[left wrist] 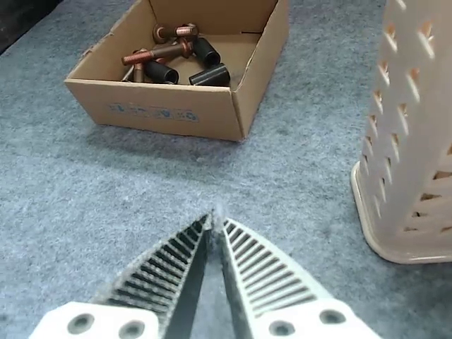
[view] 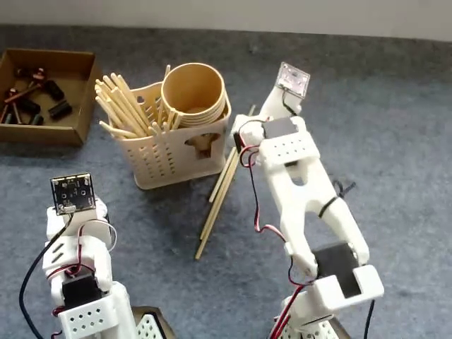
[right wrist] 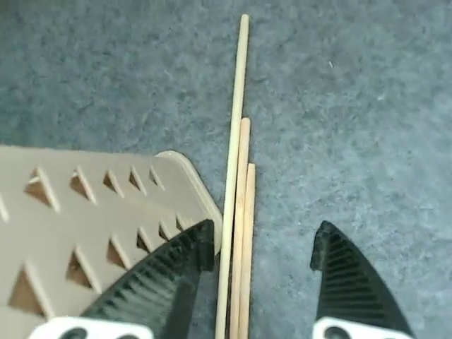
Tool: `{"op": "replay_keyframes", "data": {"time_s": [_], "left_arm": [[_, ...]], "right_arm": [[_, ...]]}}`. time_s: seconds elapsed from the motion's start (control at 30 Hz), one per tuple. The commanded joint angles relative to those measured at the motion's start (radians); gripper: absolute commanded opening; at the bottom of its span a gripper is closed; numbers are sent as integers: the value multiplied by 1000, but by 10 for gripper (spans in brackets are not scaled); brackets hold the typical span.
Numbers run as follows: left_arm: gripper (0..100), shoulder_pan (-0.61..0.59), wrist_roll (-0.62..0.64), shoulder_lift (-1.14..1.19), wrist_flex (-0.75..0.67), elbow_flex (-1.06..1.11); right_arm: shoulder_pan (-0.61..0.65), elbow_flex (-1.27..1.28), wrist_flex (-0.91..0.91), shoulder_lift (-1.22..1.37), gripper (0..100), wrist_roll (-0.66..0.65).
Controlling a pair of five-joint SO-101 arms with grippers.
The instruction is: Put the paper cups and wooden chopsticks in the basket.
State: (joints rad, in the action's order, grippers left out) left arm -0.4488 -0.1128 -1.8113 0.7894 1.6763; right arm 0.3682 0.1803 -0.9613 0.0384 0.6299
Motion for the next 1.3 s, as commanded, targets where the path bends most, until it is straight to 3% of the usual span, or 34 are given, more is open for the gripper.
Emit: {"op": "replay_keyframes", "data": {"time_s": [0.0, 0.27, 0.5, 1.1, 1.27], "left_arm": [[14, -10, -2, -12, -25, 19], [14, -10, -2, -12, -25, 19], [14, -8, -2, -12, -23, 19], [14, -5, -2, -10, -21, 18], [52, 87, 0, -12, -21, -2]], "right_arm": [[-10, -87, 16, 62, 228, 44], [-7, -217, 10, 249, 228, 94], [-10, -225, 15, 255, 158, 94], [-19, -223, 7, 321, 155, 86], [-85, -229, -134, 320, 153, 86]]}}
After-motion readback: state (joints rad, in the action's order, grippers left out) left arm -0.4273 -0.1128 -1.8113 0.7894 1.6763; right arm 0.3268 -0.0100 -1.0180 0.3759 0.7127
